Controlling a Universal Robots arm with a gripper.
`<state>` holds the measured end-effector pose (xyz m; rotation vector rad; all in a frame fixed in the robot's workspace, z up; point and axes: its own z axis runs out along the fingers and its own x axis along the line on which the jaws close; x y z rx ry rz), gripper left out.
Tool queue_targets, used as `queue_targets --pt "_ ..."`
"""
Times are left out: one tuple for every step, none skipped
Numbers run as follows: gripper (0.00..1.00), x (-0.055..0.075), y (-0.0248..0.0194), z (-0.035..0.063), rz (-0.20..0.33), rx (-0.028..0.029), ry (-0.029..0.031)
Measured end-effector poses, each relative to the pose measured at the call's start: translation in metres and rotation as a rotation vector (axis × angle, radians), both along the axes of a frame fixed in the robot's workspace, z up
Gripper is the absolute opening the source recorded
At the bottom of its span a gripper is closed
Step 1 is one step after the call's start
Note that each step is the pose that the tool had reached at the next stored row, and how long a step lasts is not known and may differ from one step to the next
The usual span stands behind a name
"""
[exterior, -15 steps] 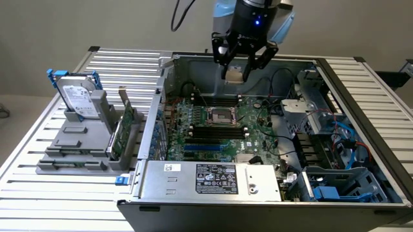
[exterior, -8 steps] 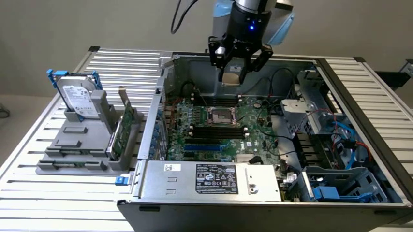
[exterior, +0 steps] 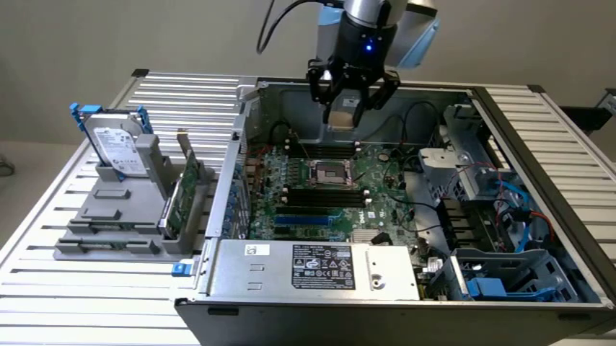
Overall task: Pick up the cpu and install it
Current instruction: 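Pick up the cpu and move it towards the insertion slot, then place the cpu into insertion slot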
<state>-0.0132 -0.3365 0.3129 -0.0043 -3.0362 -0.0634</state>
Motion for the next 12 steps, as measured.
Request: queue_targets --pt "0.55 0.0 0.0008 -0.0016 0.0 0.0001 0.0" --pt "0.55 0.0 0.0017 -0.0028 0.0 0.0 0.0" --pt "0.55 0.0 0.0025 -0.0036 0.0 0.0 0.0" --pt "0.55 0.0 0.0031 -0.0042 0.0 0.0 0.0" --pt "0.55 0.0 0.0033 -0.0044 0.0 0.0002 -0.0001" --pt "0.55 0.0 0.0033 -0.0044 0.0 0.0001 0.0" --pt "0.55 0.0 0.0033 -0.0044 0.001 0.0 0.0" --pt "0.55 0.0 0.0034 -0.0044 0.001 0.0 0.0" --pt "0.55 0.0 0.0034 -0.0044 0.001 0.0 0.0" --pt "0.55 0.0 0.0034 -0.0044 0.001 0.0 0.0" --pt "0.55 0.0 0.0034 -0.0044 0.001 0.0 0.0" --pt "0.55 0.0 0.0034 -0.0044 0.001 0.0 0.0"
